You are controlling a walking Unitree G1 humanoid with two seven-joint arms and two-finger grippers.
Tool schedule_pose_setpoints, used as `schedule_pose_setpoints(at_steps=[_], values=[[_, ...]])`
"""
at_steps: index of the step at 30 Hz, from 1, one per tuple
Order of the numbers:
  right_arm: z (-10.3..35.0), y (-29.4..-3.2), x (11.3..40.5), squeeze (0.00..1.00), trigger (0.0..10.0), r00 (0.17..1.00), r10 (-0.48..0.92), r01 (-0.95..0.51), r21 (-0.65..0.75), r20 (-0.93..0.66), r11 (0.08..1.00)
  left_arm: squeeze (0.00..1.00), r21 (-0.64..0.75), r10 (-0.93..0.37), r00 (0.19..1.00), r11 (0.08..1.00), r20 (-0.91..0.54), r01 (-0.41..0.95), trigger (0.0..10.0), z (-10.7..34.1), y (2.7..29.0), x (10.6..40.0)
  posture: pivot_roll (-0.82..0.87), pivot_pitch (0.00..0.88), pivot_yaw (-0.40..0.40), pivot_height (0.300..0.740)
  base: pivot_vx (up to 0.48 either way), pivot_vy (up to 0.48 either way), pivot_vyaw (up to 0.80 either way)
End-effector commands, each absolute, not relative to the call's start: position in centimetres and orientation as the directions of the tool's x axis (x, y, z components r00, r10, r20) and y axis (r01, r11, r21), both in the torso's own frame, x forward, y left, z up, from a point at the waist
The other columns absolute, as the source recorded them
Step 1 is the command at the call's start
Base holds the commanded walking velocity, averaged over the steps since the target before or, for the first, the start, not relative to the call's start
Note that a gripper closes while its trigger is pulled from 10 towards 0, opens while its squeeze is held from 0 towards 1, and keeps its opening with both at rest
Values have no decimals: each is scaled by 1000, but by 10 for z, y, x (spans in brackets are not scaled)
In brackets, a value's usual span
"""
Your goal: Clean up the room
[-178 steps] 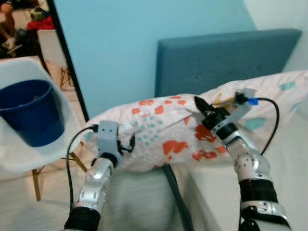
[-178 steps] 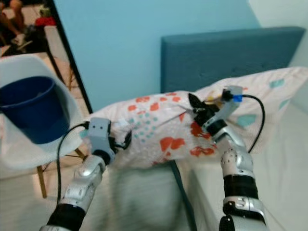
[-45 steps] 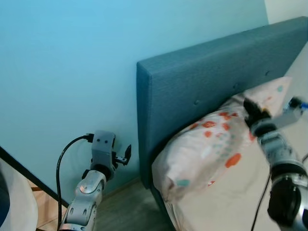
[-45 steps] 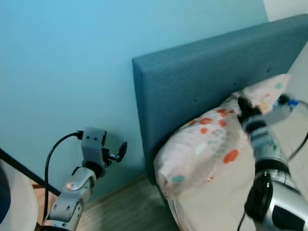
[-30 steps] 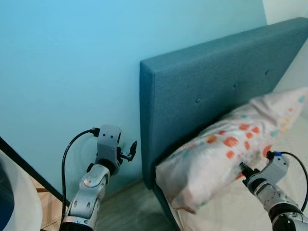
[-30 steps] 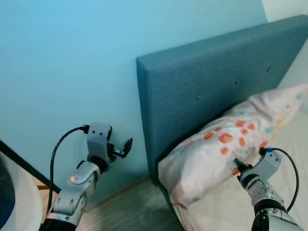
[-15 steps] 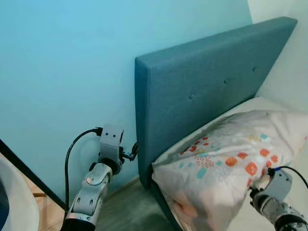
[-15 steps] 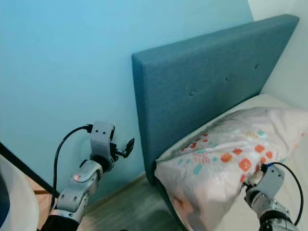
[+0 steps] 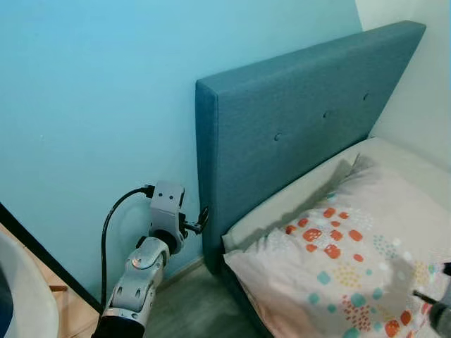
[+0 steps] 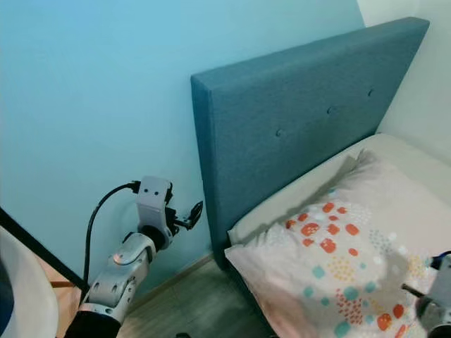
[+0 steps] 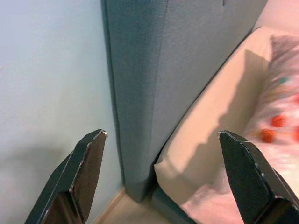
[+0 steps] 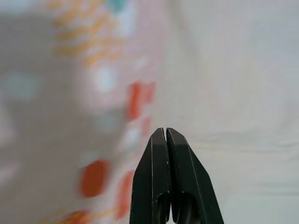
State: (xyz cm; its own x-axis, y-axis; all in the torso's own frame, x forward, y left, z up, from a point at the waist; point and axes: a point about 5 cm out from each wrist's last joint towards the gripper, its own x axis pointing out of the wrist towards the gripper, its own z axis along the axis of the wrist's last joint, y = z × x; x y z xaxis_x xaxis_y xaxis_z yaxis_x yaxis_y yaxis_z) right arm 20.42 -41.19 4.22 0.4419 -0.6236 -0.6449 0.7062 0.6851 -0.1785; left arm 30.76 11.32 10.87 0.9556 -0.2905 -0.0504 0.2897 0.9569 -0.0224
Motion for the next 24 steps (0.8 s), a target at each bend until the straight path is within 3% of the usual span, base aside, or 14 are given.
schedule_pose_setpoints(at_steps=[1,11,20,24], values=[[41,-411,205,0,10000,449,-629,701,-186,-635,688,0,-39,-298,953,954,-49,296,10000,107,110,309,-24,79,-7,656,0,0,0],[56,-396,239,0,10000,570,-604,684,-86,-557,724,0,-64,-327,944,944,-30,325,10000,109,107,310,-26,65,-8,636,0,0,0],[72,-377,270,0,10000,709,-548,617,13,-445,787,0,-121,-465,885,877,25,464,10000,117,90,305,-25,58,-13,621,0,0,0],[74,-370,278,0,10000,739,-516,583,28,-432,812,0,-112,-495,869,862,20,494,10000,115,87,303,-24,58,-13,621,0,0,-714]])
